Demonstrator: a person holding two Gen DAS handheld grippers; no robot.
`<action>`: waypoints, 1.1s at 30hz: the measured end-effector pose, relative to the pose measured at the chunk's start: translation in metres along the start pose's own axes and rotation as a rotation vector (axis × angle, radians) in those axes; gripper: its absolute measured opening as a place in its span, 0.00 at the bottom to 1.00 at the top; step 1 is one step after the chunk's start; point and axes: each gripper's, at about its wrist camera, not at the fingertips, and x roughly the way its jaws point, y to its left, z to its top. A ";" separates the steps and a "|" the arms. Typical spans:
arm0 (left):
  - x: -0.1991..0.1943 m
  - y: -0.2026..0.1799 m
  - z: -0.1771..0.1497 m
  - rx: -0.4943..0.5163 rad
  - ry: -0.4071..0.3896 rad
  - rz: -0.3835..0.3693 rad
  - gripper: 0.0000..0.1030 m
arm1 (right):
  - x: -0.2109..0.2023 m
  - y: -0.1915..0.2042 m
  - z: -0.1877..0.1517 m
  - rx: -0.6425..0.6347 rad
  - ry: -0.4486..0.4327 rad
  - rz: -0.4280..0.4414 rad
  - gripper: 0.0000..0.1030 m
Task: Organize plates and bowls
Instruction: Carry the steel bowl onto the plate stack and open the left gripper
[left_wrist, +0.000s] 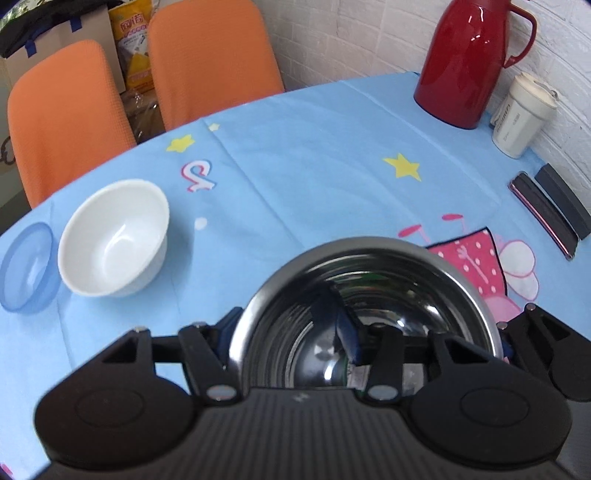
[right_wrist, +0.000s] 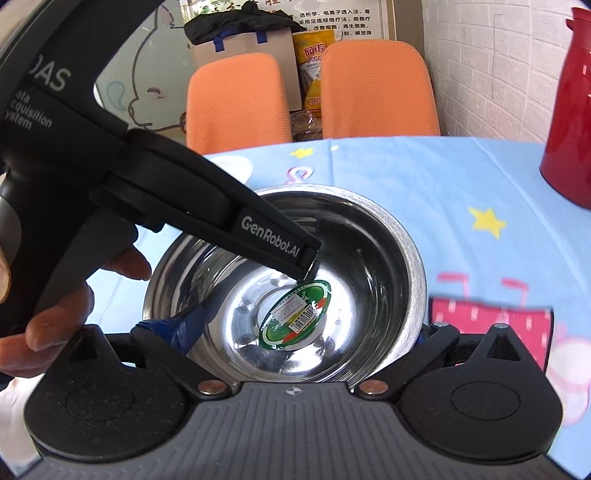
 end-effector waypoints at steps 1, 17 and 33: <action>-0.002 -0.002 -0.007 -0.003 0.002 0.000 0.45 | -0.003 0.003 -0.006 0.001 0.002 -0.001 0.88; -0.021 -0.016 -0.083 -0.028 0.002 0.003 0.45 | -0.025 0.022 -0.068 0.025 0.036 0.045 0.87; -0.056 -0.006 -0.089 -0.049 -0.146 0.059 0.74 | -0.067 -0.010 -0.097 0.094 -0.027 0.028 0.86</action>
